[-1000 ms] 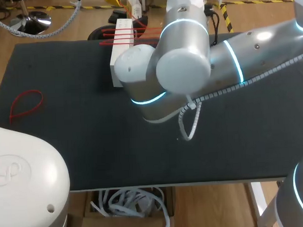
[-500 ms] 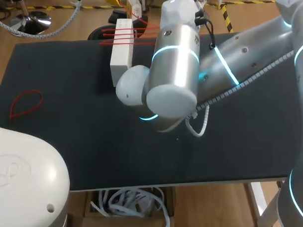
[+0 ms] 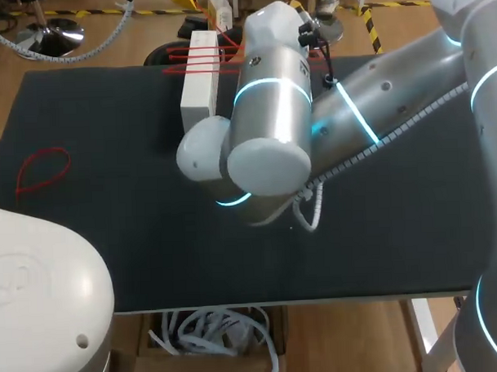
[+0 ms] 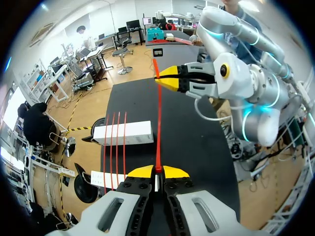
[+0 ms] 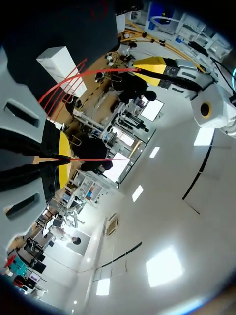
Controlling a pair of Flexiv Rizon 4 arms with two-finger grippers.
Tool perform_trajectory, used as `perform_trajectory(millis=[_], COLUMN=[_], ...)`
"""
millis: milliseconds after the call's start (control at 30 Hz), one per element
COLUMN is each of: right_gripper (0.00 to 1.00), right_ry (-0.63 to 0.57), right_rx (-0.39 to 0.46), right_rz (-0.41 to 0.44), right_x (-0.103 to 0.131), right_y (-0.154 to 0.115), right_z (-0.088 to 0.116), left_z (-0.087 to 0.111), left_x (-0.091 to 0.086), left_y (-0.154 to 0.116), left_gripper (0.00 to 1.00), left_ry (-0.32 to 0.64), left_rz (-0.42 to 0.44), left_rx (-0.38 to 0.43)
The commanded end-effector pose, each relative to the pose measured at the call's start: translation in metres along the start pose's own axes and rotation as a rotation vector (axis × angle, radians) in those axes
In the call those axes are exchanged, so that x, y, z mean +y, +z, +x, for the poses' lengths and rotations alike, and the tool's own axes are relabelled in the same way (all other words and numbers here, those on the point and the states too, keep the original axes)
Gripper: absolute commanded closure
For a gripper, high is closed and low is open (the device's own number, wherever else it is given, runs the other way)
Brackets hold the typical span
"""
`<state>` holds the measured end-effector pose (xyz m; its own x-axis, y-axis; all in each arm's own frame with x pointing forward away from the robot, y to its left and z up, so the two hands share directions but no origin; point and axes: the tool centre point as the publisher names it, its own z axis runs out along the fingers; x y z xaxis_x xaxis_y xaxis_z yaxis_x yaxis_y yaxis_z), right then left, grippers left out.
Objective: Grab the tape and strap the tape.
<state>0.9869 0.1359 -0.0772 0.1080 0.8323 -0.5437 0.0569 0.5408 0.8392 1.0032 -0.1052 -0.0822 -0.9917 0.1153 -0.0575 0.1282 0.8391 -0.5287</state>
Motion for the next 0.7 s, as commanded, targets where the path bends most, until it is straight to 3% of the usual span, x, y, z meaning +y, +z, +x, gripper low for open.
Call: perform_trajectory(millis=[33, 400, 467, 700], right_gripper=[1.00, 1.00, 1.00, 1.00], right_ry=[-0.056, -0.422, -0.418, -0.418], right_rx=[0.024, 0.065, 0.048, 0.048], right_rz=[0.056, 0.059, 0.012, 0.012], right_x=[0.014, 0.030, 0.032, 0.032], right_y=[0.005, 0.018, 0.018, 0.018], right_z=[-0.006, -0.007, -0.005, -0.005], left_z=[0.000, 0.000, 0.000, 0.000], left_x=[-0.001, -0.001, -0.001, -0.001], left_y=[-0.001, -0.001, -0.001, -0.001], left_gripper=[1.00, 1.00, 1.00, 1.00], left_ry=[-0.002, -0.002, -0.002, -0.002], left_rz=[-0.004, -0.004, -0.004, -0.004], left_rx=[0.002, 0.002, 0.002, 0.002])
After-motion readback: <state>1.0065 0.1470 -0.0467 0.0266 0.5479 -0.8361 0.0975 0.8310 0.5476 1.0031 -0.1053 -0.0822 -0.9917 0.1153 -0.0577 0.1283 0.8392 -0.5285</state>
